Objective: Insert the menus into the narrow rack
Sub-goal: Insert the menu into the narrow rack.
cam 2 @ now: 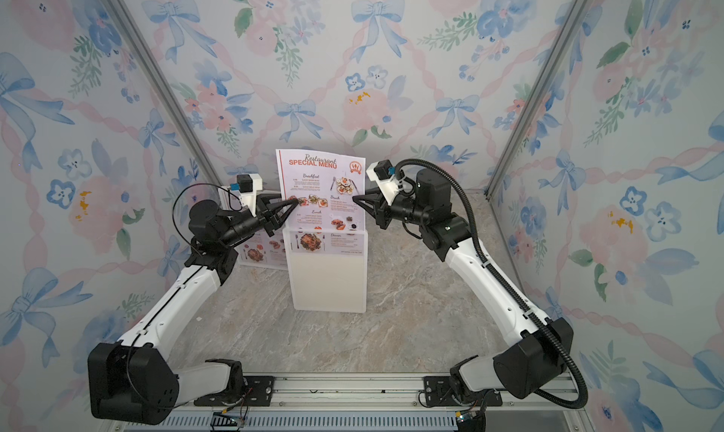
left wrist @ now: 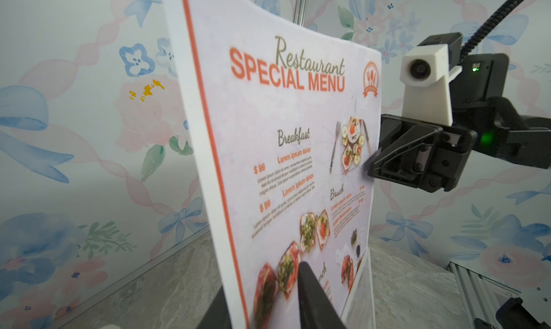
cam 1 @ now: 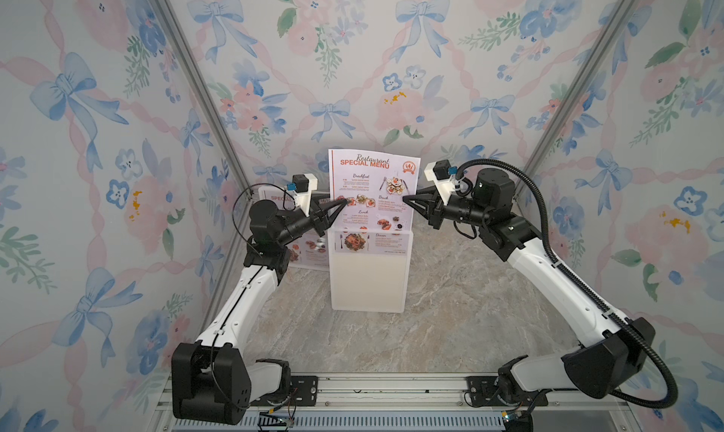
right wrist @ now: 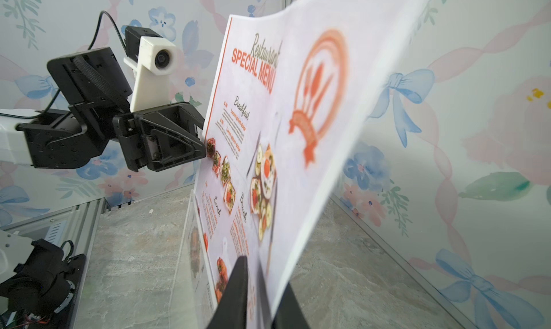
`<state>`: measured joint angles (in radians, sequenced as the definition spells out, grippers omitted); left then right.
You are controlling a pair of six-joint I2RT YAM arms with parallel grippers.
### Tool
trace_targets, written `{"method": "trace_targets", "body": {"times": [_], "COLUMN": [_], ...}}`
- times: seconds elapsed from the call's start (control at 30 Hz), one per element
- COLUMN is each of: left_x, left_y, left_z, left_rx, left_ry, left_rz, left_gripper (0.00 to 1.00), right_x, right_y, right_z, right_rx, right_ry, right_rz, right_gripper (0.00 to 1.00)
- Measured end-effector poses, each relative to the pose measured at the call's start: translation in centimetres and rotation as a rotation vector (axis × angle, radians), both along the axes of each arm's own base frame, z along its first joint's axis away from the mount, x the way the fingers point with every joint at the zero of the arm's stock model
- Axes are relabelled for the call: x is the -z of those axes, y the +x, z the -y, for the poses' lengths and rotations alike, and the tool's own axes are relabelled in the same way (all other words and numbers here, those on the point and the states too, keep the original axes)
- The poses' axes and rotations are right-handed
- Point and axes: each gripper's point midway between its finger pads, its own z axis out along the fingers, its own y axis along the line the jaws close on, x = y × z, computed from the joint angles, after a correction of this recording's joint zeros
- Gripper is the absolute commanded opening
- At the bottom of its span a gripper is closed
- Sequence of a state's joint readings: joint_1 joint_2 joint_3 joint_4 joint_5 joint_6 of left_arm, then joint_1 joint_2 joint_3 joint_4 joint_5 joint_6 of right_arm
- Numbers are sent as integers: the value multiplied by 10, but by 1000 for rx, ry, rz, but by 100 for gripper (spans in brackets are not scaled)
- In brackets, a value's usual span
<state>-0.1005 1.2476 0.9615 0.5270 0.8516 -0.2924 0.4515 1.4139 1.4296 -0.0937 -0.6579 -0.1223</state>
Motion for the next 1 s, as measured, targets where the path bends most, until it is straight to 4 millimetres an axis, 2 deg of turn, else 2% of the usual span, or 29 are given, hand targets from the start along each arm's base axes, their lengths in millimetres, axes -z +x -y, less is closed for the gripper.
{"method": "trace_targets", "body": {"times": [0.2,0.27,0.33,0.37,0.4,0.53,0.7,0.77,0.9,0.93,1.0], "left_x": [-1,-1,-1,-1,-1,-3,-10,-10,-11,-11,-11], "left_y": [1,1,1,1,1,1,0,0,0,0,0], "left_z": [-1,-1,-1,-1,-1,-1,-1,-1,-1,-1,-1], "left_rx": [-6,-6,-6,-6,-6,-6,-5,-5,-5,-5,-6], "left_ry": [-1,-1,-1,-1,-1,-2,-7,-8,-8,-8,-8], "left_rz": [1,1,1,1,1,4,16,17,18,19,20], "left_gripper": [36,37,37,37,37,36,36,36,36,36,36], "right_x": [10,18,26,29,30,26,-8,-15,-16,-15,-12], "right_y": [-5,-10,-13,-14,-14,-13,-8,-9,-9,-9,-9], "right_z": [0,0,1,1,2,2,0,0,0,0,0], "right_rx": [-5,-9,-10,-10,-7,-4,-3,-3,-4,-3,-2], "right_ry": [-16,-29,-42,-48,-55,-58,-22,-11,-6,-6,-6], "right_rz": [-21,-34,-52,-57,-56,-47,10,23,20,13,1], "right_gripper": [1,12,33,39,41,40,36,35,24,25,36]}}
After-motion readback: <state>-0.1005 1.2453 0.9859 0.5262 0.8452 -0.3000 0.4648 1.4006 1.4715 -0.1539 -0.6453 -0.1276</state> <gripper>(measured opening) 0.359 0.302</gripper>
